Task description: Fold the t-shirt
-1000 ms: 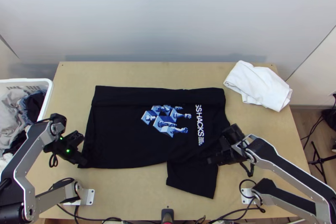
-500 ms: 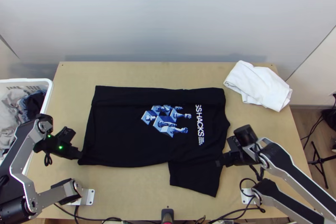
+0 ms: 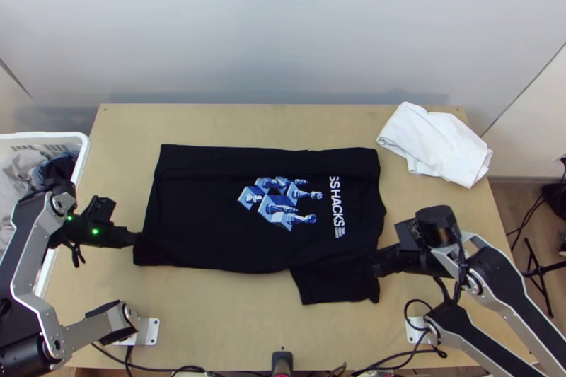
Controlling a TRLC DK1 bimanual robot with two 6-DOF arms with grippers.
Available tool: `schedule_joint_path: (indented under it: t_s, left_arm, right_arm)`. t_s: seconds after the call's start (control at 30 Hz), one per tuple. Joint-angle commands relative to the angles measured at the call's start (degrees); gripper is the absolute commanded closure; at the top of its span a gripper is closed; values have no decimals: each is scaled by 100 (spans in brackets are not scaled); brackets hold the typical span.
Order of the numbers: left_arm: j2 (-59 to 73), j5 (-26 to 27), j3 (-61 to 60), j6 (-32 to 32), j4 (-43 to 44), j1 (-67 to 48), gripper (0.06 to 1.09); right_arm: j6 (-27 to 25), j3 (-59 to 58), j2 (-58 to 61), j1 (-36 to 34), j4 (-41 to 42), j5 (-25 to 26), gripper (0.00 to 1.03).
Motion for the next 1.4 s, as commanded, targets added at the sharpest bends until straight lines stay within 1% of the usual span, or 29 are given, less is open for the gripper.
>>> schedule_joint_path:
  t_s: [0.0,0.17,0.3,0.53,0.67,0.93,1.1,1.23,1.37]
  left_arm:
    - [165,116,326,-252,164,92,105]
    - [332,160,537,-463,366,171,104]
    - [604,292,915,-805,515,119,104]
    - [1290,318,1944,-1676,911,-497,104]
    - [1870,309,2717,-1974,955,-813,105]
    - [2881,309,4132,-2335,937,-1130,104]
    - [3426,221,4844,-2440,876,-1270,104]
    - [3724,177,5213,-2537,814,-1367,104]
    - [3944,19,5275,-2563,788,-1446,104]
  right_arm:
    - [-261,181,-77,-246,67,16,100]
    - [-490,234,73,-589,349,24,100]
    - [-604,375,363,-835,727,24,100]
    - [-744,814,1382,-1371,1614,16,100]
    - [-876,1201,2024,-1644,1983,16,100]
    - [-955,2027,3228,-2101,2423,16,100]
    - [-920,2431,3835,-2180,2625,7,100]
    - [-859,2677,4204,-2180,2695,7,100]
    - [-823,2791,4502,-2154,2845,7,100]
